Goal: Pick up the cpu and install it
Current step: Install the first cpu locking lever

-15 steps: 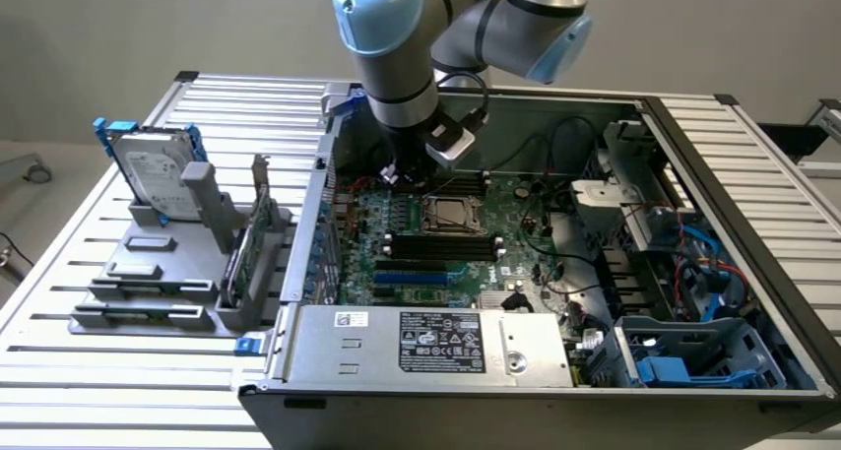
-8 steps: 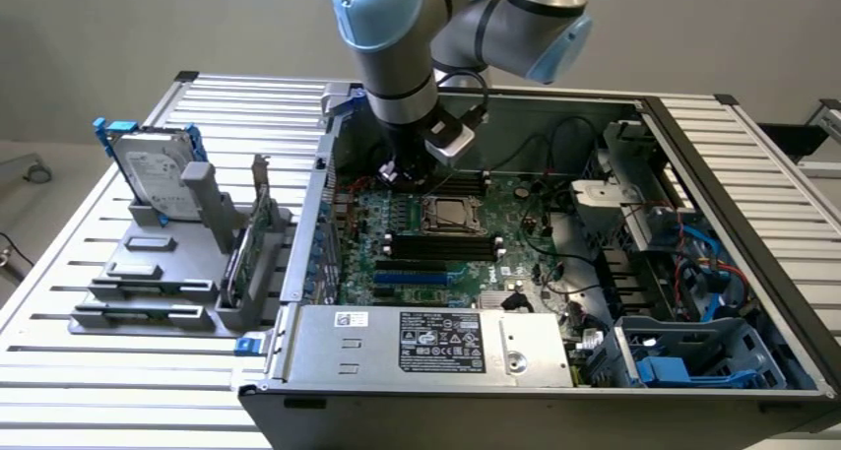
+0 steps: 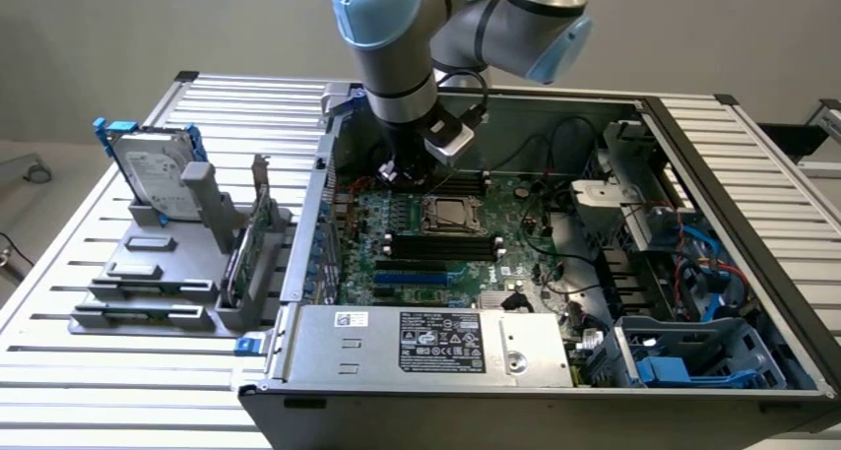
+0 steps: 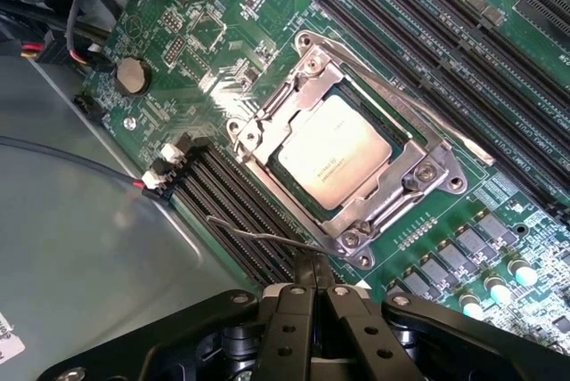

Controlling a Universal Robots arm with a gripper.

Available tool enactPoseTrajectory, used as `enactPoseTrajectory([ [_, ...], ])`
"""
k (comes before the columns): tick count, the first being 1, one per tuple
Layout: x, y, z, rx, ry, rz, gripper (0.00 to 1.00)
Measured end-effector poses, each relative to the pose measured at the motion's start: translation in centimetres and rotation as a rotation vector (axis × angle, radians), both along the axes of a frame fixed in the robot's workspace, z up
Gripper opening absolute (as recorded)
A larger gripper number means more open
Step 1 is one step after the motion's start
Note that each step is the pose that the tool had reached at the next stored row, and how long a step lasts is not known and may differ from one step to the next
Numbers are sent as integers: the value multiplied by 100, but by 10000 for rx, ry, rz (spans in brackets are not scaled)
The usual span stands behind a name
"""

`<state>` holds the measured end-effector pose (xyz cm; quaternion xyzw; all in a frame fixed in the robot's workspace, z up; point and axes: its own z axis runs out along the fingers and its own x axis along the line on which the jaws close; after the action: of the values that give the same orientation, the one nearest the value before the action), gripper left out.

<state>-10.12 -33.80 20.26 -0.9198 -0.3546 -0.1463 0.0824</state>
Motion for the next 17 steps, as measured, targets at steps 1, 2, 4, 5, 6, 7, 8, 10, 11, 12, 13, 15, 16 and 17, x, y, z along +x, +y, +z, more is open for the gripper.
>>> enactPoseTrajectory([
  [1, 0, 0, 0, -3, 0, -2, 11],
  [2, 1, 0, -1, -7, 1, -3, 11],
  [4, 1, 0, -3, -10, 1, -6, 11],
  [5, 2, 0, -5, -11, 0, -7, 11],
  [6, 3, 1, -7, -12, 0, -7, 11],
  [7, 4, 1, -9, -14, 0, -7, 11],
  [8, 5, 1, -12, -17, -1, -7, 11],
  [10, 8, 0, -17, -25, 1, -7, 11],
  [11, 10, 1, -19, -28, 0, -6, 11],
  [12, 13, 1, -22, -30, 0, -7, 11],
  [13, 15, 0, -24, -33, 0, -7, 11],
  [15, 21, 1, -29, -40, -1, -7, 11],
  [16, 22, 0, -33, -43, -1, -7, 11],
  [17, 24, 0, -37, -47, -1, -7, 11],
])
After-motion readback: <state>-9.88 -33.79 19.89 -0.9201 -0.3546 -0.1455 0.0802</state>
